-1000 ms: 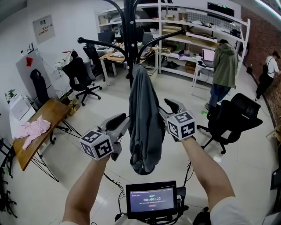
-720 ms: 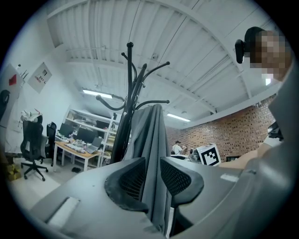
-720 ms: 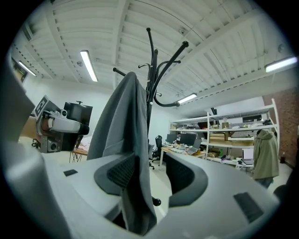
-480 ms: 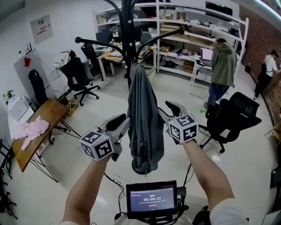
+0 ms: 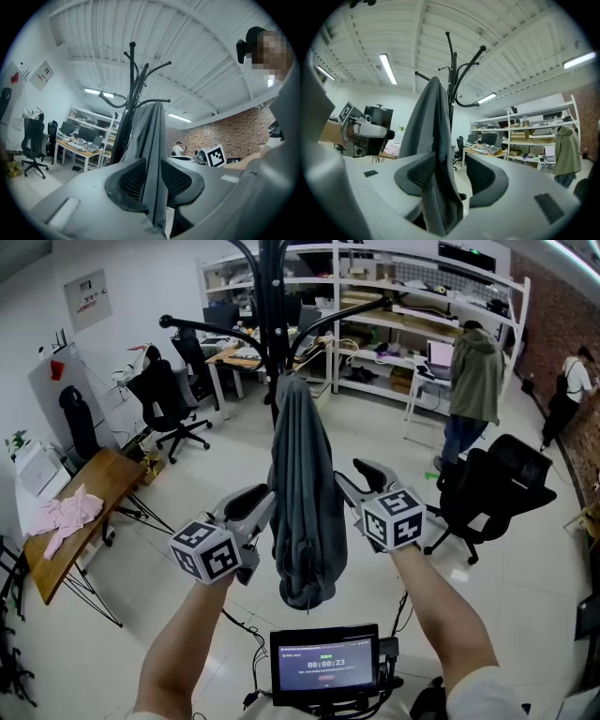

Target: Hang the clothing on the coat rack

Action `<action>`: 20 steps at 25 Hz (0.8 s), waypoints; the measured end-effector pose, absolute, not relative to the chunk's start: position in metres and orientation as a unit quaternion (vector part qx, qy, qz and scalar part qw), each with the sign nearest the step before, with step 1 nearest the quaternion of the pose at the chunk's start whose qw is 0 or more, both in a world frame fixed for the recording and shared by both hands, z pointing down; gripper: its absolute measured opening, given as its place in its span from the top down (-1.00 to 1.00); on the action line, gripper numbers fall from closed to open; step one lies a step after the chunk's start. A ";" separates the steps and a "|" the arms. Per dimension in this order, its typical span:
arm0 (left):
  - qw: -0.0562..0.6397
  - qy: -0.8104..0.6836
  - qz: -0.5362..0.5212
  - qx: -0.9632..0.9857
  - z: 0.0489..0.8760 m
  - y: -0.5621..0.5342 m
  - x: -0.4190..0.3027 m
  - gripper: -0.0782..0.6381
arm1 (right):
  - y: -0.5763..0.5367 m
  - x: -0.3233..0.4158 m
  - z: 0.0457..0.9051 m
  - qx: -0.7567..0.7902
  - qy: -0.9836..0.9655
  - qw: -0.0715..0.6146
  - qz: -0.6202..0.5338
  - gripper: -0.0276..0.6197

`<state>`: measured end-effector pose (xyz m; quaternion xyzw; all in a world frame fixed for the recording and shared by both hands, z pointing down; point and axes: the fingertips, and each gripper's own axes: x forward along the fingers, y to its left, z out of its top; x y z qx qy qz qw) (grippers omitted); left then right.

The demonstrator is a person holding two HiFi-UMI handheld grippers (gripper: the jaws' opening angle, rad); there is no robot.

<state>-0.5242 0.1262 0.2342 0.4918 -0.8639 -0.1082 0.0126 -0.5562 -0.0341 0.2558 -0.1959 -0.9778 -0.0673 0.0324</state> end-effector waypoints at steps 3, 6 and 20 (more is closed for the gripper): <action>0.011 -0.864 -0.112 0.491 0.235 0.127 -0.520 0.52 | -0.033 -0.550 0.256 -0.197 -0.978 0.031 -0.067 0.22; 0.009 -0.864 -0.117 0.490 0.234 0.129 -0.516 0.52 | -0.030 -0.544 0.252 -0.198 -0.977 0.027 -0.067 0.22; 0.013 -0.864 -0.133 0.485 0.246 0.134 -0.504 0.52 | -0.023 -0.521 0.258 -0.199 -0.977 0.034 -0.069 0.22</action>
